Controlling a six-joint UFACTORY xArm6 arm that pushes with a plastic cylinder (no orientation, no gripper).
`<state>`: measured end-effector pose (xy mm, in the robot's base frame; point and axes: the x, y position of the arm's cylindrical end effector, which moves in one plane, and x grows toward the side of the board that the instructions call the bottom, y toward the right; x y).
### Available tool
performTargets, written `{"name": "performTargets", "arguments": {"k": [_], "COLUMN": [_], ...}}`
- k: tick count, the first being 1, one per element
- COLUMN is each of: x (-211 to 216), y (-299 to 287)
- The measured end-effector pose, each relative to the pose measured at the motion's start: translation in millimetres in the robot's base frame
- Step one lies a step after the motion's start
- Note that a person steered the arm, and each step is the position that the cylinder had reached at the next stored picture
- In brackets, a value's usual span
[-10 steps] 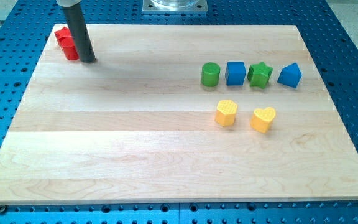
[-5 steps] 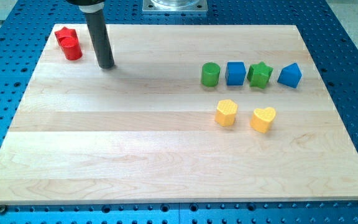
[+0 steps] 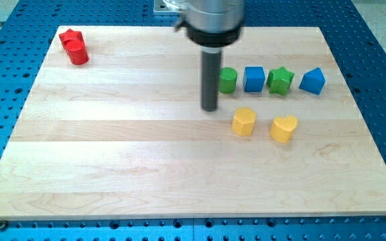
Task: Push the blue cube towards the top right corner
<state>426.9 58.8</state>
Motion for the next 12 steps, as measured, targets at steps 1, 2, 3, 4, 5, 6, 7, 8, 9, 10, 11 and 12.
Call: {"name": "performTargets", "arguments": {"k": [1,2,3,4,5,6,7,8,9,10,11,12], "x": [-6.8,-16.1,-48.7,-68.4,-100.9,-107.4,-116.7,-115.0,-115.0,-115.4,-141.9,-158.3], "y": [25.7,30.4,43.6,69.0,67.3,75.6,148.8,152.0,181.9,199.7,205.3,204.4]}}
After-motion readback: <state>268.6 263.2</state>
